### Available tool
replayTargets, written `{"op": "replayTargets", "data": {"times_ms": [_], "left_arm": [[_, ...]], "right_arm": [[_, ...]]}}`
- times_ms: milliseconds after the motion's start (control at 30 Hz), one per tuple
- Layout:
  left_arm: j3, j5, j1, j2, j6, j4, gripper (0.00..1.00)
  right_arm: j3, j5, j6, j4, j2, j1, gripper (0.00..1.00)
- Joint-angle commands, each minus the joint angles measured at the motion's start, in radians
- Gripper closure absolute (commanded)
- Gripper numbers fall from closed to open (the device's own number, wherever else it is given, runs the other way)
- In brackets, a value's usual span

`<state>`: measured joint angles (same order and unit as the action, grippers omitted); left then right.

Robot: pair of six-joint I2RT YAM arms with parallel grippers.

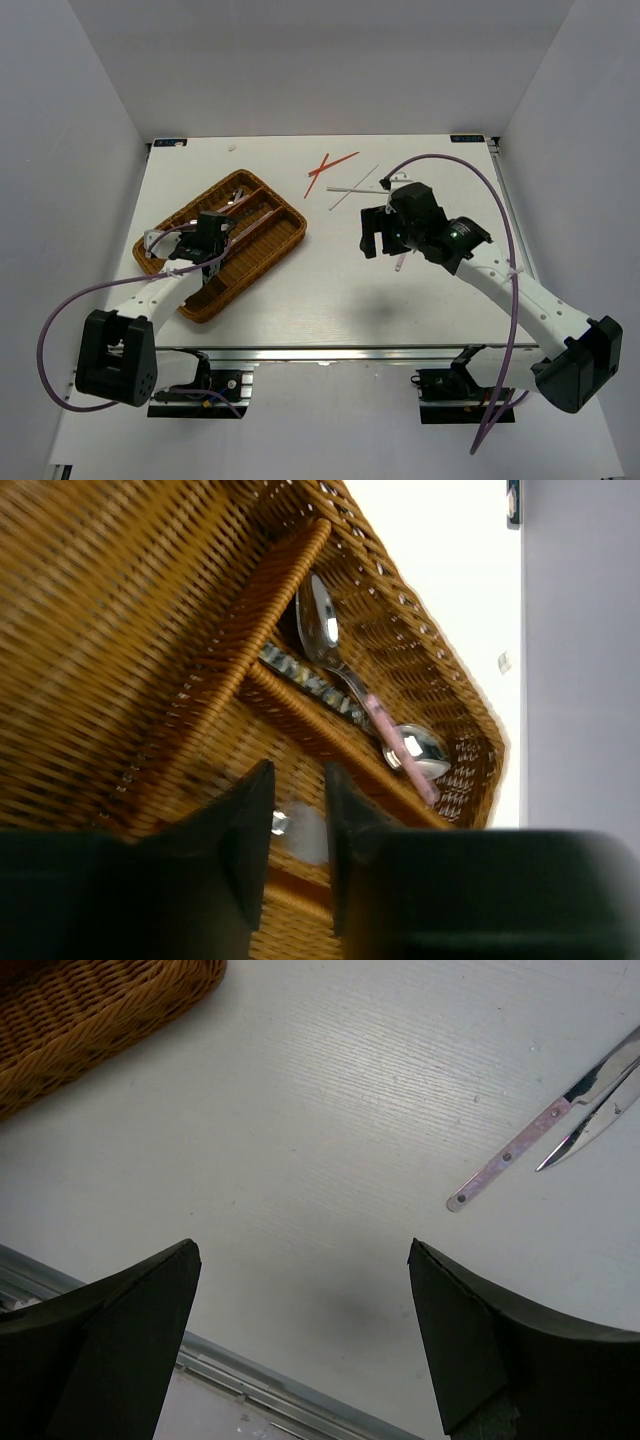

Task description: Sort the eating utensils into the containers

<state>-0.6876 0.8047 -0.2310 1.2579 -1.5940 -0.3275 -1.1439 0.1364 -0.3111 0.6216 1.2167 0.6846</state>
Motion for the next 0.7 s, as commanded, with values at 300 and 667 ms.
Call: {"op": "replayTargets", "data": {"times_ms": [300,667], "left_arm": [[-0.044,-0.071,-0.001,-0.069,0.078,-0.001,0.02],[-0.305,-0.405,-0.001,-0.081,0.840,-0.110,0.02]], "right_arm": [[0.035,-0.040,0.021,-0.046,-0.010,-0.032,0.11],[0.139,0.128,-0.166,-0.161,0.088,-0.256,0.11]]}}
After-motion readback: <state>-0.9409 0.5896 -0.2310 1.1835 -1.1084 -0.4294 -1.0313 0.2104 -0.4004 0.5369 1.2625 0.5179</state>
